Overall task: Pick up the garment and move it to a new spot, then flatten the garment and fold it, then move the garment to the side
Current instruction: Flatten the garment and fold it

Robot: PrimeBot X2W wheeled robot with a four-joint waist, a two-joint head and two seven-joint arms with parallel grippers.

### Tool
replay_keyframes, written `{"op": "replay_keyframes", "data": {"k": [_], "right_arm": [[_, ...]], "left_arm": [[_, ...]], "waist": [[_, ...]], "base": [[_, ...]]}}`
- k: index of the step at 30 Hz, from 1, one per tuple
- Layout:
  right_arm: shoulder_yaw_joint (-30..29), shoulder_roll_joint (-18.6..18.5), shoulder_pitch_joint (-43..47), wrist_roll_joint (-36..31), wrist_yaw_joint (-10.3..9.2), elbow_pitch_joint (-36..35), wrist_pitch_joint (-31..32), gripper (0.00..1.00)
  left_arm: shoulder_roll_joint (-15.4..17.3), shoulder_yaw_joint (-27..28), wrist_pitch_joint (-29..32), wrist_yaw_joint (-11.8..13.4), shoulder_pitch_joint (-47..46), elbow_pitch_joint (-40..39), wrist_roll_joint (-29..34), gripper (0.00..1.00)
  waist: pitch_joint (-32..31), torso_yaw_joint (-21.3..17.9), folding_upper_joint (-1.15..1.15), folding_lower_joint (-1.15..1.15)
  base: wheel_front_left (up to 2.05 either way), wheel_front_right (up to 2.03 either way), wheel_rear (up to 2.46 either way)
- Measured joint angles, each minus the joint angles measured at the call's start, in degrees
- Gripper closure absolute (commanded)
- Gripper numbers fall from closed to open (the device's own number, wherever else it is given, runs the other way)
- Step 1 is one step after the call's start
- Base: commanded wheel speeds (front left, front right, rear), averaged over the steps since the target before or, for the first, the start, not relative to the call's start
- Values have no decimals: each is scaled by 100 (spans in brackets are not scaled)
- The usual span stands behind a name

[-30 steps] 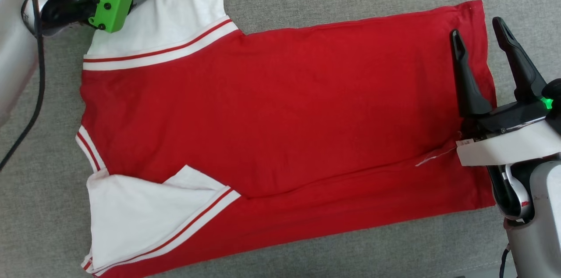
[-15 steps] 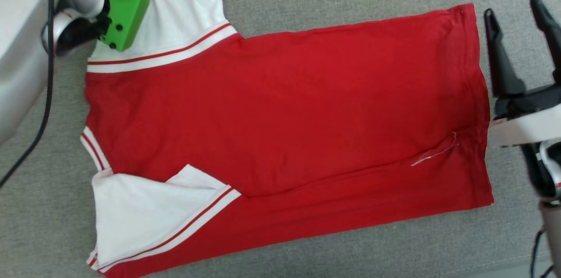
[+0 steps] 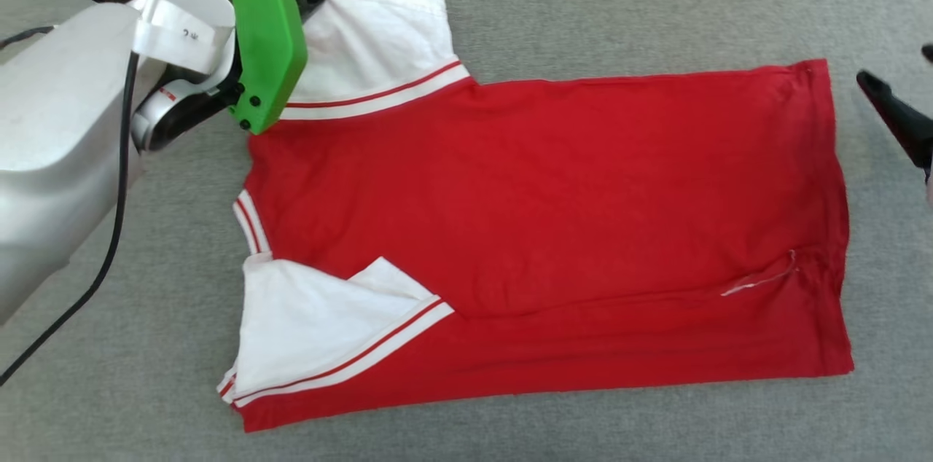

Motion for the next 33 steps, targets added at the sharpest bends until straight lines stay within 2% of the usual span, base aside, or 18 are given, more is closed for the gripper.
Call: {"op": "replay_keyframes", "data": {"k": [4,7,15,21,22,23,24,25,33], "right_arm": [[369,-222,-335,357,0,289,932,0],[573,-212,-598,407,0,545,1248,0],[892,76,-952,253,0,1475,1267,0],[1048,-34,-944,420,-8,1708,1183,0],[1061,-58,-944,477,-8,1720,1135,17],[1061,-62,-941,516,-8,1749,1058,90],[1069,-60,-938,530,-8,1772,992,90],[1117,-67,-937,527,-8,1778,902,100],[1085,123,-711,493,-7,1779,-111,100]], "left_arm": [[-15,-23,-69,5,7,-166,60,100],[-44,-26,-135,9,4,-289,71,100],[-130,-21,-246,82,-40,-579,281,100],[-148,-27,-310,105,-47,-642,320,100],[-147,-31,-311,105,-46,-634,320,100],[-146,-34,-319,105,-43,-624,319,100],[-142,-37,-337,105,-41,-617,320,100],[-130,-40,-361,108,-38,-606,321,100],[41,-86,-573,218,279,-591,322,100]], "waist": [[-43,199,0,0],[-22,329,0,0],[224,598,0,0],[358,754,-1,0],[358,765,-1,0],[347,768,0,0],[333,767,0,0],[309,762,0,0],[-96,660,0,0]], "base": [[0,0,0],[0,0,0],[0,0,0],[0,0,0],[0,0,0],[0,0,0],[0,0,0],[0,0,0],[0,0,0]]}}
